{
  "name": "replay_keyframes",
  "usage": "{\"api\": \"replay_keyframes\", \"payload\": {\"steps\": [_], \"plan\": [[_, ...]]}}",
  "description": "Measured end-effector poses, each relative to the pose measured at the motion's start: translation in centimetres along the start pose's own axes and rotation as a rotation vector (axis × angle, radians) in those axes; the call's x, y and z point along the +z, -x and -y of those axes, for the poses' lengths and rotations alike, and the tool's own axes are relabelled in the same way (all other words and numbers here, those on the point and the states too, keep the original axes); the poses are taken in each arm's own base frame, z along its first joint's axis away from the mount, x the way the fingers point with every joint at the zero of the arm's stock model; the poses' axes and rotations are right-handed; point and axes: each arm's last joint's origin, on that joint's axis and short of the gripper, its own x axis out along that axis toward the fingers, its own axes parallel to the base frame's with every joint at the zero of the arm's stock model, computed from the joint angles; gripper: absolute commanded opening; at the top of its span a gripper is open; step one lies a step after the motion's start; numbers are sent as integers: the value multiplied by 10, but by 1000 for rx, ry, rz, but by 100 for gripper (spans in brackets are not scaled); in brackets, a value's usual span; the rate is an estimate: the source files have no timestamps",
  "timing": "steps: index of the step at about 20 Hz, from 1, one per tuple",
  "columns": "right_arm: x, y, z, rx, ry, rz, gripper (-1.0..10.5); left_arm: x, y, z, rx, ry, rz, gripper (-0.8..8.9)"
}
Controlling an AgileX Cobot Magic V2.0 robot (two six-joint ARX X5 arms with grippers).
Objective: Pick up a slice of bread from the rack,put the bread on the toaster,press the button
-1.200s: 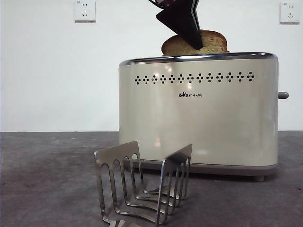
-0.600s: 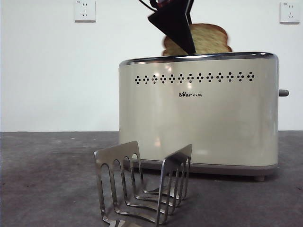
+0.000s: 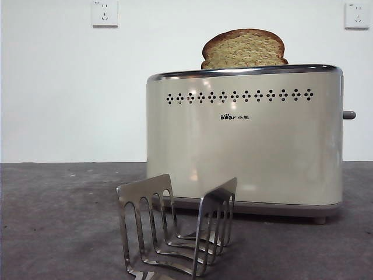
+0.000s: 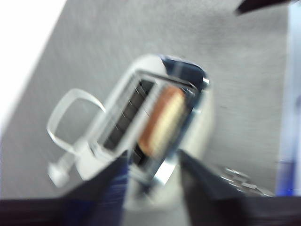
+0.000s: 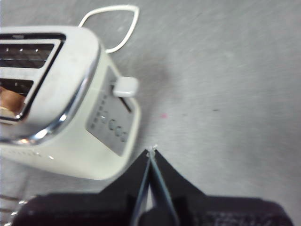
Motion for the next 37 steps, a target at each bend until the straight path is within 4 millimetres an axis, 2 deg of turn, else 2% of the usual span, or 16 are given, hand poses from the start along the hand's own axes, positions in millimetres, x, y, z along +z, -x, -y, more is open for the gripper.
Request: {"api": "replay_keyframes", "payload": {"steps": [2,5,11,14,17,21,26,32,37], "plan": [[9,-19,0,78,-8,-42,-6,-10,21,4,-4,112,-30,-8],[21,-51,0,204,-28,-89,-6,-21,41,8,-4,234,-73,-8],[37,-110,11,342,-150,-136,-7,-29,79,15,49,380,17,-8],[38,-121,18,328,-192,-143,-7,-41,101,26,62,410,55,-8],[39,-127,21,331,-205,-147,-7,-55,114,36,65,441,69,-8],[36,-139,24,340,-227,-184,-7,-70,118,46,60,490,60,-8],[35,-149,30,331,-250,-207,-7,-86,106,54,42,530,-1,-8],[35,-151,43,361,-298,-224,-7,-88,109,55,44,531,8,-8],[28,-161,51,410,-346,-292,-7,-88,109,55,44,531,8,-8]]}}
